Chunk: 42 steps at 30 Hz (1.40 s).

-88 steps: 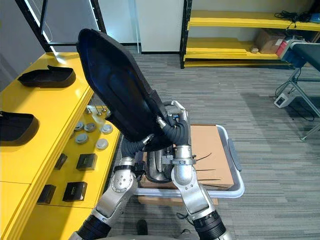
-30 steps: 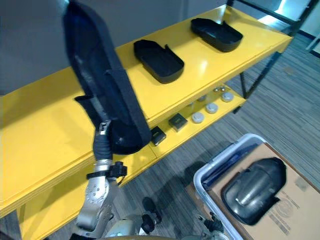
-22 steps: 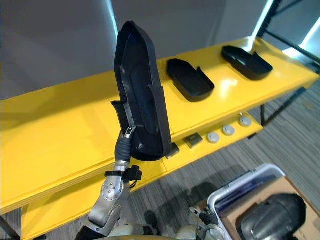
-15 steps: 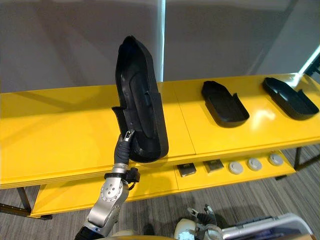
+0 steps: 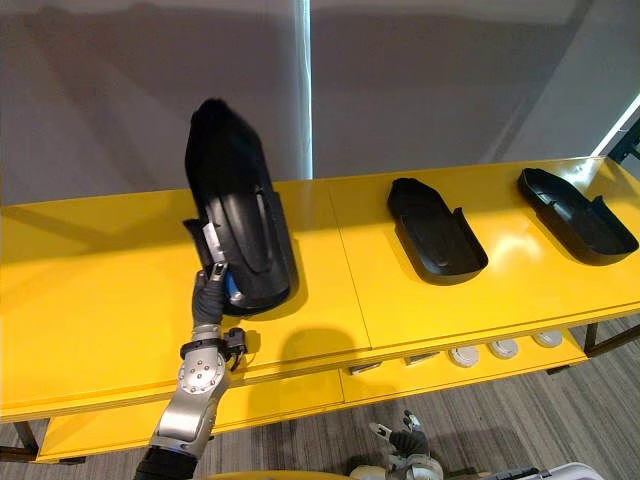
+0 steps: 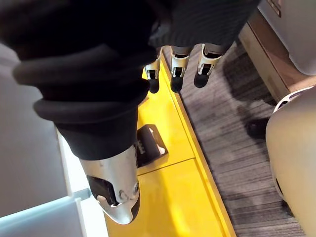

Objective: Walk over and take plastic housings, then place them on the shelf

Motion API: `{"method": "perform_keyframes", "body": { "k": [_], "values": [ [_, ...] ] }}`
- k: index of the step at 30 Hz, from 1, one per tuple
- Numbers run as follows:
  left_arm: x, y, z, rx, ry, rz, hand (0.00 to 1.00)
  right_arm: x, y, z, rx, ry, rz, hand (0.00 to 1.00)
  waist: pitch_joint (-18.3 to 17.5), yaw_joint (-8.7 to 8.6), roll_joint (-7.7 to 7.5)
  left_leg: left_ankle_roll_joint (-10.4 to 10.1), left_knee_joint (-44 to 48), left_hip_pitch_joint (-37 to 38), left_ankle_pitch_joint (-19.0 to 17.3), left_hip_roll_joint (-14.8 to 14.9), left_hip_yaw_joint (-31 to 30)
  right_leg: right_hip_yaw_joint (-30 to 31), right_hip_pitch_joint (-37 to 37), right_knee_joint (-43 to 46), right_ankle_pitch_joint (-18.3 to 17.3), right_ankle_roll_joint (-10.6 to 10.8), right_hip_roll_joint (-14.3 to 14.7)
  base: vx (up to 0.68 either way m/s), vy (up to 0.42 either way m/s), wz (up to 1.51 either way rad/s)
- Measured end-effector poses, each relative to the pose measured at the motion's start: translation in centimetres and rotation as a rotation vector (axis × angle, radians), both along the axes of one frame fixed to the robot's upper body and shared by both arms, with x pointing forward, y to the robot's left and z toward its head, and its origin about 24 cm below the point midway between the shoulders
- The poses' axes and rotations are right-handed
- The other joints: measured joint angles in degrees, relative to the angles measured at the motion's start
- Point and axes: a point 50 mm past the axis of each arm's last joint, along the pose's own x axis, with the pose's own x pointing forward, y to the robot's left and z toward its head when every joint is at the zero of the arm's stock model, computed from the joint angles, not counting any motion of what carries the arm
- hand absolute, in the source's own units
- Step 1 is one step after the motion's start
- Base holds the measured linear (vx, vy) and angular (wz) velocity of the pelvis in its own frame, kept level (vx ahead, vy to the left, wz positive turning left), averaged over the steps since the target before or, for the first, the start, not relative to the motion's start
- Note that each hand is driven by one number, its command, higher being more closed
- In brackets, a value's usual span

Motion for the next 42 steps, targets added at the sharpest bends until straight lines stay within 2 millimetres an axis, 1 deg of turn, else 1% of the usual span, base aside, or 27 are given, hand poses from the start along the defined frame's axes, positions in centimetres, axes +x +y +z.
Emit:
{"method": "perform_keyframes", "body": {
  "k": [1, 3, 5, 6, 7, 8, 10, 12, 16, 17, 20, 21, 25, 27, 29, 34, 36, 39, 42],
  "values": [
    [0.2, 0.8, -0.5, 0.021, 0.033, 0.036, 1.00, 0.0, 0.0, 0.0, -0.005, 0.001, 0.010, 0.00, -0.01, -0.12, -0.03, -0.45, -0.19, 0.01, 0.38, -0.02, -0.16, -0.04, -0.02, -0.01, 0.20, -0.11, -0.01, -0.06, -0.018, 0.04],
    [0.5, 1.4, -0.8, 0.038, 0.062, 0.072, 1.00, 0.1, 0.1, 0.0, -0.005, 0.000, 0.029, 0.00, 0.00, -0.17, -0.05, -0.01, -0.62, -0.01, 0.84, -0.06, -0.45, -0.09, -0.09, -0.15, 0.27, -0.16, 0.08, -0.09, -0.027, 0.05],
    [0.9, 2.1, -0.8, 0.065, 0.077, 0.102, 1.00, 0.2, 0.2, 0.0, 0.000, -0.004, 0.038, 0.00, -0.04, -0.15, -0.11, -0.20, -2.36, -0.14, 2.46, -0.16, -0.73, -0.15, -0.56, -1.06, 1.32, -0.57, 0.37, -0.11, -0.028, 0.04],
    [1.1, 2.3, -0.7, 0.073, 0.078, 0.108, 1.00, 0.2, 0.3, 0.0, 0.002, -0.005, 0.040, 0.00, -0.02, -0.18, -0.14, -0.13, -2.70, -0.25, 2.65, -0.16, -0.87, -0.16, -0.72, -1.19, 1.40, -0.64, 0.46, -0.14, -0.038, 0.05],
    [1.2, 2.8, -0.7, 0.081, 0.087, 0.120, 1.00, 0.2, 0.5, 0.0, 0.007, -0.004, 0.040, 0.00, -0.04, -0.34, -0.24, 0.26, -4.01, -0.11, 3.79, -0.16, -1.19, -0.22, -0.79, -1.88, 2.05, -1.10, 0.77, -0.14, -0.039, 0.04],
    [1.2, 3.0, -0.7, 0.082, 0.087, 0.130, 1.00, 0.2, 0.6, 0.0, 0.008, -0.004, 0.044, 0.00, -0.01, -0.39, -0.32, 0.04, -4.36, -0.08, 4.07, -0.15, -1.26, -0.22, -0.91, -1.95, 2.19, -1.18, 0.83, -0.17, -0.044, 0.02],
    [1.5, 3.3, -0.7, 0.084, 0.093, 0.143, 1.00, 0.2, 0.8, 0.0, 0.004, -0.002, 0.069, 0.00, -0.01, -0.46, -0.38, 0.27, -5.46, -0.08, 5.15, -0.13, -1.35, -0.26, -1.40, -1.94, 2.45, -1.47, 0.99, -0.13, -0.027, 0.02],
    [1.9, 3.5, -0.9, 0.119, 0.118, 0.151, 1.00, 0.3, 1.0, 0.0, 0.000, -0.001, 0.085, 0.00, 0.03, -0.58, -0.69, 0.24, -5.71, -0.47, 5.35, -0.03, -1.34, -0.28, -1.45, -2.88, 3.31, -1.83, 1.21, -0.15, -0.017, -0.01],
    [2.5, 3.8, -0.8, 0.124, 0.131, 0.163, 1.00, 0.3, 1.2, 0.0, -0.001, 0.000, 0.101, 0.00, 0.04, -1.00, -1.34, -0.03, -5.92, -1.18, 5.64, -0.04, -1.27, -0.07, -1.65, -4.21, 3.79, -1.55, 1.37, -0.14, -0.010, -0.03],
    [2.6, 4.1, -0.7, 0.123, 0.133, 0.173, 1.00, 0.3, 1.2, 0.0, 0.001, 0.000, 0.103, 0.00, 0.09, -1.50, -1.56, -0.03, -5.94, -1.22, 5.62, -0.04, -1.22, -0.14, -1.58, -4.56, 3.80, -1.54, 1.38, -0.08, -0.003, -0.05],
    [3.2, 4.1, -0.5, 0.131, 0.136, 0.180, 1.00, 0.2, 1.2, 0.0, 0.011, -0.003, 0.109, 0.00, 0.16, -1.56, -1.90, 0.19, -5.95, -1.71, 5.48, 0.03, -0.94, -0.05, -1.62, -5.41, 3.79, -1.54, 1.56, -0.04, -0.001, -0.03],
    [3.4, 4.1, -0.3, 0.141, 0.137, 0.180, 0.00, 0.2, 1.3, 0.0, 0.015, -0.004, 0.112, 0.00, 0.18, -1.57, -1.99, 0.19, -5.96, -1.93, 5.48, 0.07, -0.77, -0.01, -1.84, -5.47, 3.79, -1.54, 1.59, 0.00, 0.000, 0.00],
    [3.7, 4.2, -0.1, 0.172, 0.141, 0.172, 0.00, 0.2, 1.3, 0.0, 0.016, -0.004, 0.112, 0.00, 0.17, -1.60, -2.00, 0.06, -5.96, -1.82, 5.56, 0.13, -0.53, 0.06, -1.79, -5.45, 3.82, -1.51, 1.63, 0.01, 0.002, 0.00],
    [4.0, 4.6, 0.0, 0.209, 0.145, 0.174, 0.00, 0.2, 1.3, 0.0, 0.017, -0.003, 0.112, 0.00, 0.12, -1.66, -2.04, -0.07, -5.95, -1.73, 5.64, 0.13, -0.47, 0.07, -1.73, -5.30, 4.54, -1.14, 1.63, 0.07, 0.014, 0.01],
    [4.1, 4.9, 0.2, 0.217, 0.143, 0.184, 0.00, 0.3, 1.3, 0.0, 0.018, -0.004, 0.113, 0.00, 0.13, -1.66, -2.02, -0.05, -5.95, -1.73, 5.64, 0.16, -0.41, 0.07, -1.75, -5.29, 4.96, -1.77, 1.67, 0.07, 0.011, -0.01],
    [4.9, 5.3, 0.8, 0.222, 0.135, 0.196, 0.00, 0.3, 1.4, 0.0, 0.031, -0.005, 0.122, 0.00, 0.12, -1.69, -2.00, 0.30, -5.93, -1.23, 5.89, 0.16, 0.06, 0.33, -1.44, -5.29, 5.03, -1.87, 1.75, 0.05, 0.012, -0.05],
    [5.2, 5.3, 1.0, 0.217, 0.128, 0.198, 0.00, 0.4, 1.4, 0.0, 0.033, -0.006, 0.123, 0.00, 0.12, -1.75, -2.01, 0.31, -5.94, -1.20, 5.89, 0.10, 0.06, 0.32, -1.42, -5.30, 5.03, -1.87, 1.72, 0.01, 0.010, -0.02],
    [5.2, 5.3, 0.8, 0.192, 0.133, 0.200, 0.00, 0.4, 1.5, -0.1, 0.035, -0.003, 0.124, 0.00, 0.13, -1.82, -2.00, 0.31, -5.95, -0.98, 5.90, 0.10, 0.03, 0.30, -1.21, -5.31, 5.03, -1.87, 1.72, -0.01, 0.003, 0.00],
    [5.2, 5.2, 0.7, 0.117, 0.131, 0.203, 0.00, 0.5, 1.5, -0.1, 0.035, -0.003, 0.125, 0.00, 0.13, -1.82, -1.99, 0.33, -5.97, -0.77, 5.91, 0.10, -0.32, 0.21, -0.96, -5.46, 5.04, -1.88, 1.72, -0.06, 0.011, 0.02]
  ]
}}
